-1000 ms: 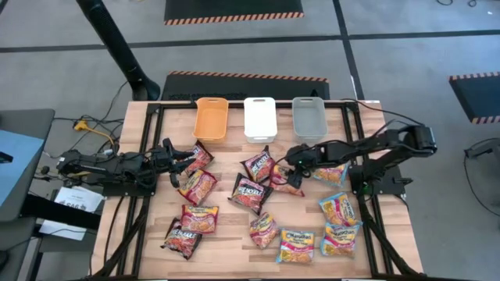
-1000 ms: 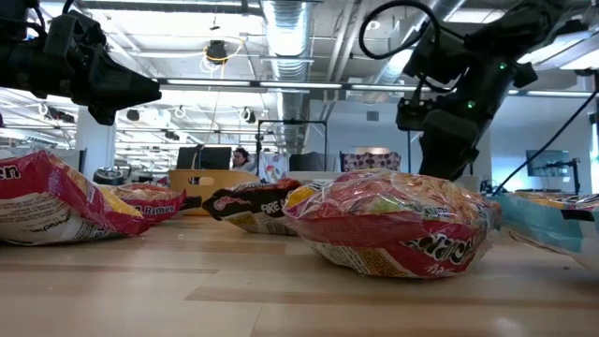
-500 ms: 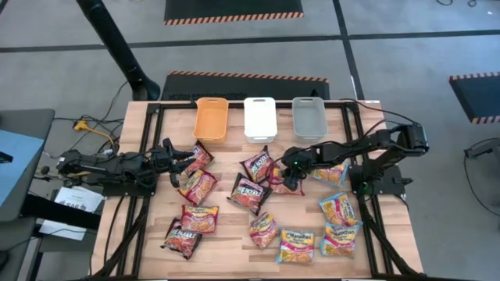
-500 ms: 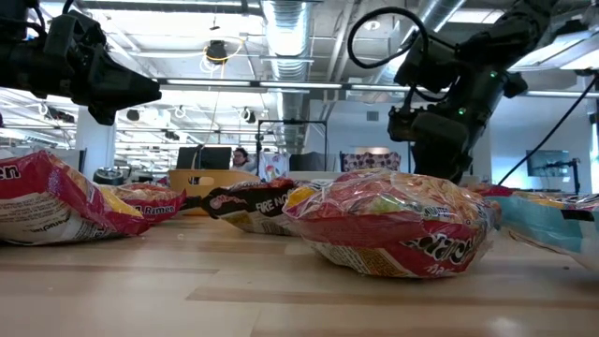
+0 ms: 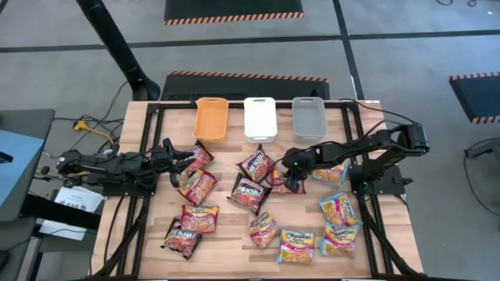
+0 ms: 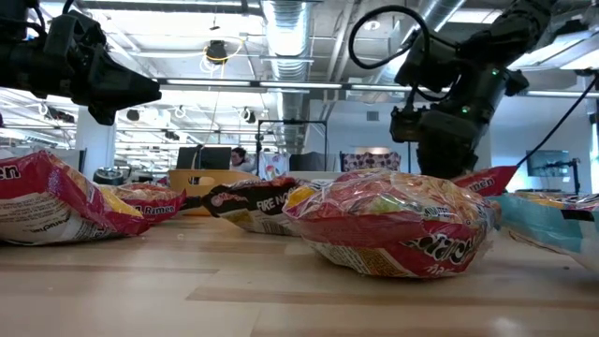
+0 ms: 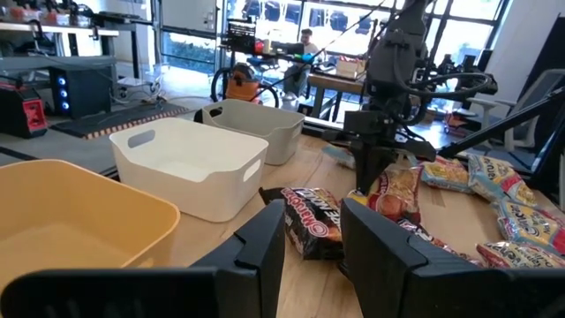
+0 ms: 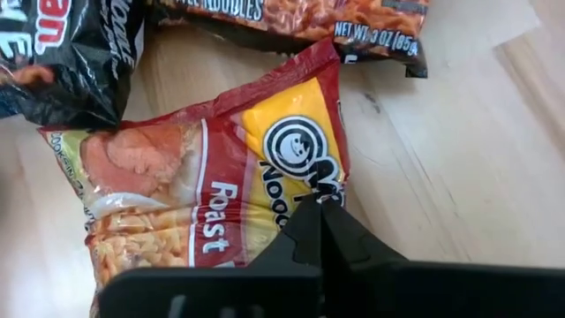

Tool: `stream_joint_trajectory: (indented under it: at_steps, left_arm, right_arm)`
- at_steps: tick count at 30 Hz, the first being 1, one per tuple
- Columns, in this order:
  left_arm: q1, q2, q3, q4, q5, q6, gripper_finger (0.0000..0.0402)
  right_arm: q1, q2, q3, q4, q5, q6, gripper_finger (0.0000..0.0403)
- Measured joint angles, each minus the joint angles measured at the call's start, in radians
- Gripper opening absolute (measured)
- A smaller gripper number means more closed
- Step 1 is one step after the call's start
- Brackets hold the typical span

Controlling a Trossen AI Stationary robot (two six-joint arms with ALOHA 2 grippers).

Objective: Sort Maruchan noodles
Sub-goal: Put the red noodle pack into the white bin

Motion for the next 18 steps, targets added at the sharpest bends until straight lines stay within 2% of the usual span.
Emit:
stream_joint_trajectory:
  at_steps: [3, 18]
  left_arm:
    - [0.000, 0.000, 0.000, 0.000, 0.000, 0.000, 0.0102]
    - [0.000, 0.000, 0.000, 0.000, 0.000, 0.000, 0.0102]
  right_arm:
    - [0.012, -0.009, 0.031, -0.061, 0.006, -0.023, 0.0004]
    - [0.114, -0.010, 0.207, -0.305, 0.188, -0.048, 0.0003]
